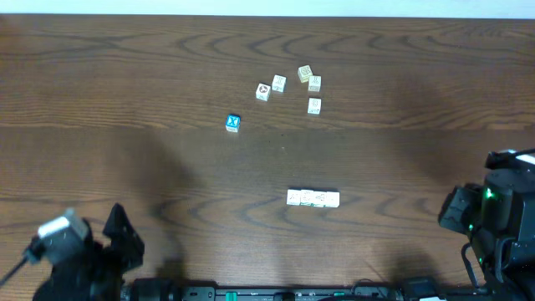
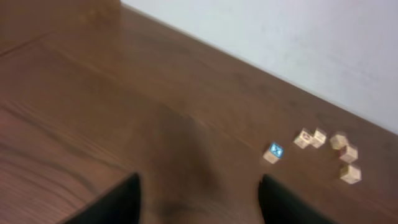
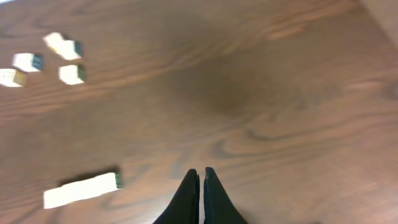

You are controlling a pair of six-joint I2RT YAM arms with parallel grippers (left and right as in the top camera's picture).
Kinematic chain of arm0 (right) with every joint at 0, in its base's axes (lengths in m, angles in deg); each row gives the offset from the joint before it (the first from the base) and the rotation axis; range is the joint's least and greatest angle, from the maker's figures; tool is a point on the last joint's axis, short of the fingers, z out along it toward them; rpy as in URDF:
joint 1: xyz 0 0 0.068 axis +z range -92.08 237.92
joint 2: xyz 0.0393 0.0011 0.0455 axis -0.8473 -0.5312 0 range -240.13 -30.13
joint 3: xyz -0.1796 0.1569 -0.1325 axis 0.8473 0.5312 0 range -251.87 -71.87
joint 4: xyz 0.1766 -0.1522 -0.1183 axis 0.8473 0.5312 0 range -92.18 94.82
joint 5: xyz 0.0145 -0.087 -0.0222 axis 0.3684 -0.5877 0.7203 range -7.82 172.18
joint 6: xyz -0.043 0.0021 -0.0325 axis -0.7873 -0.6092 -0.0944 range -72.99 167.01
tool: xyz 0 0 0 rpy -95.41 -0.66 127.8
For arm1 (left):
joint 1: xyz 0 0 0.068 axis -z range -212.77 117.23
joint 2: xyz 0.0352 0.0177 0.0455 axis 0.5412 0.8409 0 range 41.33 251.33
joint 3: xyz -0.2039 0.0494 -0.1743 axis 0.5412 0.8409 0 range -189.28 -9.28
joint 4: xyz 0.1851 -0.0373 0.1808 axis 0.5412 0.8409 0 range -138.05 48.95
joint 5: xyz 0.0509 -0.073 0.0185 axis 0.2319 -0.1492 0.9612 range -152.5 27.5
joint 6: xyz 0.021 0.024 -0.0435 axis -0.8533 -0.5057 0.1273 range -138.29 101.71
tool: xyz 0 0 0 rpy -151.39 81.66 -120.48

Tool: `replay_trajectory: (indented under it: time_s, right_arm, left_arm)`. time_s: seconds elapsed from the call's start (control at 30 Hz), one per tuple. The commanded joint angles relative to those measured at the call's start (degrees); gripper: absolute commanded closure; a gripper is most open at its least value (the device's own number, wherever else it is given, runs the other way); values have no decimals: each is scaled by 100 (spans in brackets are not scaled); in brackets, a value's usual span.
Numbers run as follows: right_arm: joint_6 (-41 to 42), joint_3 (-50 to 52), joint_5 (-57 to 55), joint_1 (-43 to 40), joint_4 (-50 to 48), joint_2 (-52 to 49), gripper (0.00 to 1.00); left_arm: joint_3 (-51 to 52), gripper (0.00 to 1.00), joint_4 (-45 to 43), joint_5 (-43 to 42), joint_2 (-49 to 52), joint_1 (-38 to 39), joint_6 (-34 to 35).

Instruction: Lift 4 blocks

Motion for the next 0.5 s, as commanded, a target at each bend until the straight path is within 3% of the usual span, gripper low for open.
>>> replay_trajectory:
  time_s: [0.0, 0.07, 0.33, 0.47]
  right_arm:
    - [-203, 9, 737, -125, -192, 24, 98]
    - [-400, 31, 1285, -328, -380, 24, 99]
    - [-1416, 197, 3016, -1440, -372, 39, 99]
    - [-1932, 197, 3344, -2249, -236, 42, 99]
  left_arm:
    - [48, 66, -219, -514, 616, 24, 39]
    - [116, 81, -638, -824, 990, 24, -81]
    - [492, 81, -940, -955, 1075, 24, -372]
    - [599, 81, -994, -953, 1075, 24, -372]
